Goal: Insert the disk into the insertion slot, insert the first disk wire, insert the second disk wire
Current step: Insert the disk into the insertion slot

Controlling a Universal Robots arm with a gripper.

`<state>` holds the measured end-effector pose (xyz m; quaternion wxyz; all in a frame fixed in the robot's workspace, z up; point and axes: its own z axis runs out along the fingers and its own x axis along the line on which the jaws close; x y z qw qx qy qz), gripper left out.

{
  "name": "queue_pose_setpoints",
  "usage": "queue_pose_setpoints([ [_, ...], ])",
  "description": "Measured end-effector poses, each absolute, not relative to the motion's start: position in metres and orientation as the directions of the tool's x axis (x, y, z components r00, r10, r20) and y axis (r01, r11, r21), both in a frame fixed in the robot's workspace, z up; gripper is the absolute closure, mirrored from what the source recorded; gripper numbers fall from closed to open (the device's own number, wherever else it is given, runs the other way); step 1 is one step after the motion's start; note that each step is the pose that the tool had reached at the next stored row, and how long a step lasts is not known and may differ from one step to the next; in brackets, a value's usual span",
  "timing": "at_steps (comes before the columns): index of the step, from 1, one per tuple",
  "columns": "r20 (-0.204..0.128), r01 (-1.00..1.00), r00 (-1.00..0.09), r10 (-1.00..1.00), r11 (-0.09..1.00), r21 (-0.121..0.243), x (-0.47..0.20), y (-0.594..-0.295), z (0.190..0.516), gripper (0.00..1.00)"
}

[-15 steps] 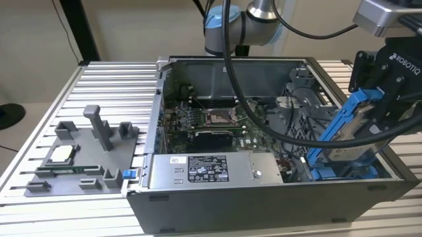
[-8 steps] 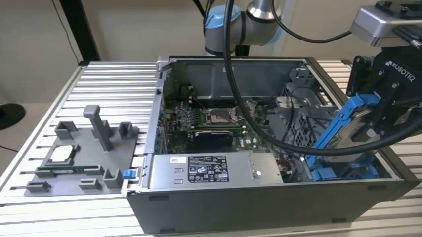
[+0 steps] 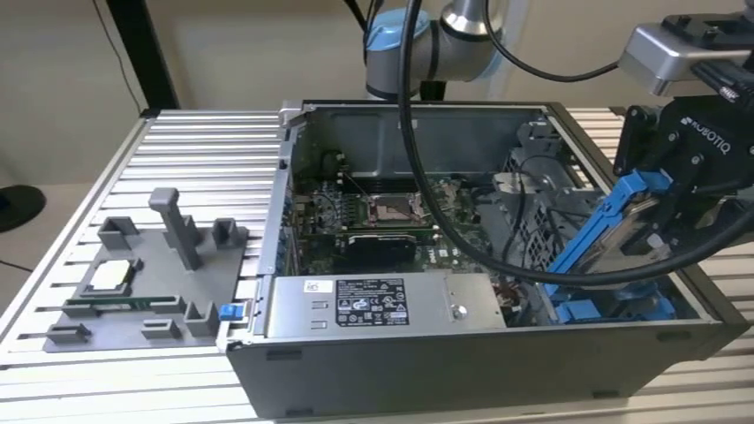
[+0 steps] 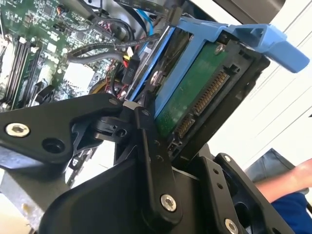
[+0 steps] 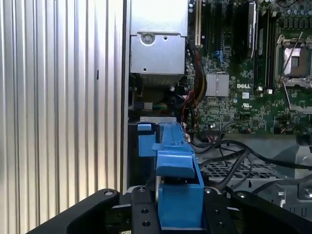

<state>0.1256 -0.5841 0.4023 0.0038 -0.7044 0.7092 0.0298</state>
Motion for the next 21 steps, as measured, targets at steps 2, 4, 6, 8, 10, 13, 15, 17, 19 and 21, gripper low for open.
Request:
queue_pose_setpoints([
  [2, -0.049, -0.999, -0.008, -0.999, 0.006, 0.037, 0.126, -0.584, 0.402, 1.0],
  [4, -0.049, -0.999, -0.007, -0.999, 0.005, 0.037, 0.126, -0.584, 0.402, 1.0],
  [6, -0.053, -0.999, -0.006, -0.999, 0.004, 0.037, 0.126, -0.584, 0.404, 1.0],
  [8, -0.051, -0.999, -0.004, -0.999, 0.002, 0.037, 0.126, -0.584, 0.411, 1.0],
  [10, -0.052, -0.999, -0.002, -0.999, 0.0, 0.036, 0.127, -0.584, 0.415, 1.0],
  [13, -0.051, -1.0, 0.001, -0.999, -0.002, 0.015, 0.127, -0.584, 0.415, 1.0],
  [15, -0.051, -1.0, 0.003, -0.999, -0.003, 0.0, 0.126, -0.584, 0.415, 1.0],
  [17, -0.051, -1.0, 0.003, -0.999, -0.003, 0.0, 0.126, -0.584, 0.415, 1.0],
  [19, -0.05, -1.0, 0.003, -0.999, -0.003, 0.0, 0.126, -0.584, 0.414, 1.0],
  [21, -0.049, -1.0, 0.003, -0.999, -0.003, 0.0, 0.126, -0.584, 0.413, 1.0],
])
